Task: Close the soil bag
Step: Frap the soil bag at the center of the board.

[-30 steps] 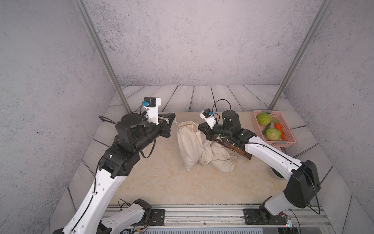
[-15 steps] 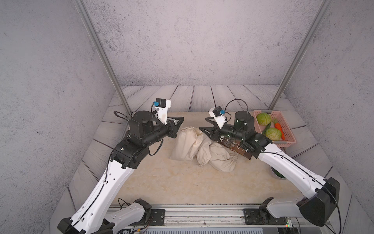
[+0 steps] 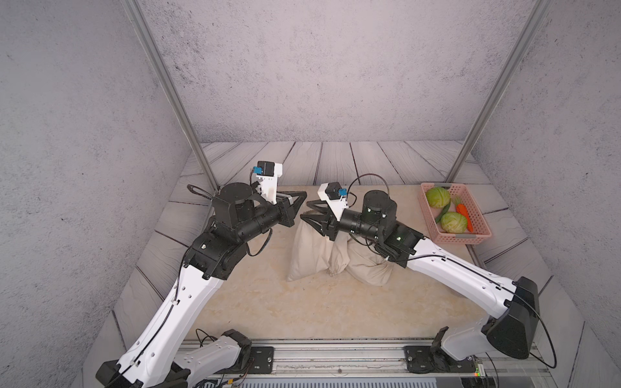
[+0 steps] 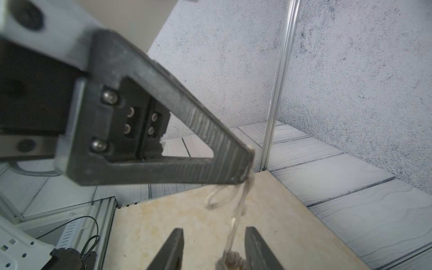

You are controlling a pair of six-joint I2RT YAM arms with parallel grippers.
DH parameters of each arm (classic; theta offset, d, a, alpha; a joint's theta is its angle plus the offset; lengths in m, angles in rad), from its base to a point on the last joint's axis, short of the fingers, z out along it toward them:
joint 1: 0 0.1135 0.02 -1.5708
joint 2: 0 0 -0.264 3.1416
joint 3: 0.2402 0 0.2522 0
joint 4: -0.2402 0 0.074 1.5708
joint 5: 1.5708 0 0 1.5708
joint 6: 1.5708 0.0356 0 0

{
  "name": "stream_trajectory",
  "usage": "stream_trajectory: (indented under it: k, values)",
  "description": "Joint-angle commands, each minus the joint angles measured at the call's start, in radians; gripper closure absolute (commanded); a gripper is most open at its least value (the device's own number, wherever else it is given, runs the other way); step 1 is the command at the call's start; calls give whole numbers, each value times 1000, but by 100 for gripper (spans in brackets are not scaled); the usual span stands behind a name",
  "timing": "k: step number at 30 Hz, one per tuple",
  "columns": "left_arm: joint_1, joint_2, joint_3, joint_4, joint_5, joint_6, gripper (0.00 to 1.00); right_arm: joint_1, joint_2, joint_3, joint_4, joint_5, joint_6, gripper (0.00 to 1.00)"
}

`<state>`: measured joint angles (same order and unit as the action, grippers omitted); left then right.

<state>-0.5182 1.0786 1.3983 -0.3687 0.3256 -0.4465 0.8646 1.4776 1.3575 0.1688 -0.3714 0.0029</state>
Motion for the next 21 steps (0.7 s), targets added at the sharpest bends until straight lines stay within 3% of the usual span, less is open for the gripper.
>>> stream_trajectory:
  k: [1, 6, 13, 17, 21]
  values:
    - [2, -29, 28, 81, -11, 0, 100, 5, 31, 65, 11, 47, -6, 61]
    - [4, -55, 61, 70, -54, 13, 100, 4, 92, 75, -69, 166, -32, 74]
    - [66, -116, 246, -69, -250, 89, 100, -81, 151, -101, -78, 300, -57, 83]
    - [102, -128, 340, -113, -331, 117, 100, -134, 246, -96, -153, 309, -60, 89]
    - [103, -99, 425, -169, -354, 150, 100, -124, 271, 4, -229, 175, -59, 94]
